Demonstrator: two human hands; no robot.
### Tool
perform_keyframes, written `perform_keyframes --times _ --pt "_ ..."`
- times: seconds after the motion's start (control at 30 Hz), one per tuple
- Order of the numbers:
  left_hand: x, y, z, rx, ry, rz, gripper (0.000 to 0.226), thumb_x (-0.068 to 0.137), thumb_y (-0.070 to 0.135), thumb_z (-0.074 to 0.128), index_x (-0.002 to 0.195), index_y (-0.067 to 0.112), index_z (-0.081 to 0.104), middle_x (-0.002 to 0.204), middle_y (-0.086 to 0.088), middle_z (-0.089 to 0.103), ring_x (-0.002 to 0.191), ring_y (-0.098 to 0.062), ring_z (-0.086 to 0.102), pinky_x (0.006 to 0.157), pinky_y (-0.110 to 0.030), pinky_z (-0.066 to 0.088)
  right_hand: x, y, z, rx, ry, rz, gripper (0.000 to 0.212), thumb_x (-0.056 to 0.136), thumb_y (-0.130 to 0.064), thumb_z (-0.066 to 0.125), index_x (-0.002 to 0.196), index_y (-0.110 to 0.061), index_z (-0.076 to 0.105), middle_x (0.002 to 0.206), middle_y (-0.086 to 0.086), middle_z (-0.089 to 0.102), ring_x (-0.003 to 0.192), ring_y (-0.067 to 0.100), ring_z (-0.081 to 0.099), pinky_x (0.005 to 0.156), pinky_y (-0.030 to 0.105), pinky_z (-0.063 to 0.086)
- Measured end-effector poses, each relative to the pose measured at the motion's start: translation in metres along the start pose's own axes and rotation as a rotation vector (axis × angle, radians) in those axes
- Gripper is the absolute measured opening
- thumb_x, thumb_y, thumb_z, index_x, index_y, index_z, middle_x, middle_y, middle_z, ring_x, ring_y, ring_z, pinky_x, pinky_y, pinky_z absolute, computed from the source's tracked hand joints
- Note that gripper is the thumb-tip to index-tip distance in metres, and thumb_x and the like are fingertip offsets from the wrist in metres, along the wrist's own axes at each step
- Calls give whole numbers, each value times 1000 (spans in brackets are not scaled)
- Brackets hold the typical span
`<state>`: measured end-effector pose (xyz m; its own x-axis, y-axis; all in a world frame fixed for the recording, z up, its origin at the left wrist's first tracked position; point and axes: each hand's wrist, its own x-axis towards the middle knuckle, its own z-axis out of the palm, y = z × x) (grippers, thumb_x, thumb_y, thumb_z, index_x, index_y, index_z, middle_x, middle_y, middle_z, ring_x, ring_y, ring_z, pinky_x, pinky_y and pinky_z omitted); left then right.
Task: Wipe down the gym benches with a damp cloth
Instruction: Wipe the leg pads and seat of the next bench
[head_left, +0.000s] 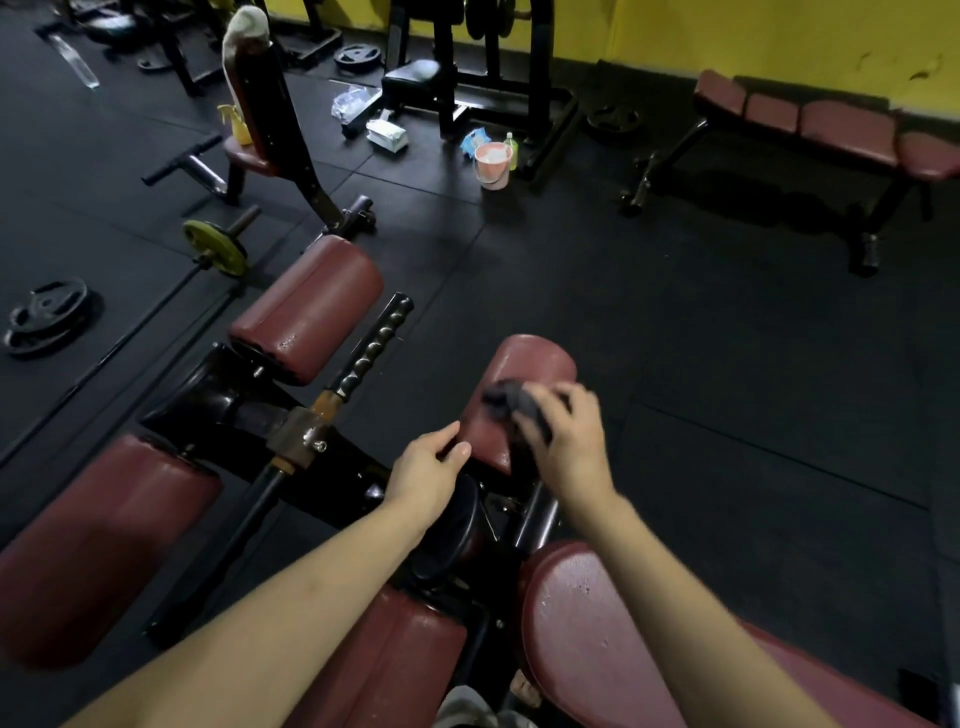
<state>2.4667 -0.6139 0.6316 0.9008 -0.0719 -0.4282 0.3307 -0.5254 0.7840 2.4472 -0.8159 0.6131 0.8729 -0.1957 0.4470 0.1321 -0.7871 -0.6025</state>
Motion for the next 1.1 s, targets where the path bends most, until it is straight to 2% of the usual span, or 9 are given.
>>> perform_keyframes --times 0.13,0.3,0.43,0.53,0.63,0.73,0.83,0.97,1.1 --pt "5 2 -6 -12 -44 -61 41 103 32 60 144 32 57 142 2 61 133 -12 54 114 -26 36 71 26 -3 11 41 201 29 100 -32 68 127 -20 68 116 8 58 107 27 54 95 45 51" --pt "-4 7 -9 -16 32 15 33 103 30 60 135 33 65 127 10 68 121 -4 60 104 -21 42 11 -13 4 -4 17 79 34 94 -30 76 126 -18 71 116 8 60 101 26 52 90 35 48" --pt "-10 2 1 -28 -5 58 37 99 40 62 136 40 63 130 18 68 122 -2 60 111 -32 46 -40 -25 0 57 -44 -26 39 91 -22 81 128 -16 72 118 8 59 101 24 52 89 29 47" --pt "-6 3 2 -14 14 39 41 100 37 63 141 35 60 141 12 61 132 -7 54 116 -31 39 7 2 2 -10 1 -1 32 92 -22 79 123 -16 73 111 10 59 98 28 53 87 38 50" --pt "1 2 0 -29 -14 -18 40 104 30 58 144 29 57 144 5 60 135 -11 52 115 -26 35 65 21 0 9 60 187 27 98 -30 71 124 -20 70 114 7 57 105 27 54 93 44 52" --pt "4 2 -7 -14 -4 -23 37 104 28 59 141 26 61 141 1 62 128 -8 56 107 -21 38 66 8 1 -25 33 165 31 99 -33 70 126 -20 69 117 8 59 106 28 53 94 43 51" --pt "-3 1 -6 -61 49 25 31 104 25 59 134 28 67 126 10 69 115 -2 61 95 -12 42 9 -17 6 9 21 53 34 92 -25 78 125 -18 71 113 7 60 98 27 52 88 34 48" --pt "-7 -5 3 -111 1 29 30 102 32 58 121 53 68 116 20 74 115 -1 65 105 -27 48 -44 -25 3 75 -52 -48 40 89 -16 82 127 -18 71 117 8 59 101 24 51 89 28 46" --pt "2 -4 3 21 60 -7 37 102 42 57 139 39 60 137 13 64 132 -10 56 117 -34 38 29 13 2 -3 36 16 31 94 -21 77 124 -15 72 112 13 59 99 30 53 89 38 49"
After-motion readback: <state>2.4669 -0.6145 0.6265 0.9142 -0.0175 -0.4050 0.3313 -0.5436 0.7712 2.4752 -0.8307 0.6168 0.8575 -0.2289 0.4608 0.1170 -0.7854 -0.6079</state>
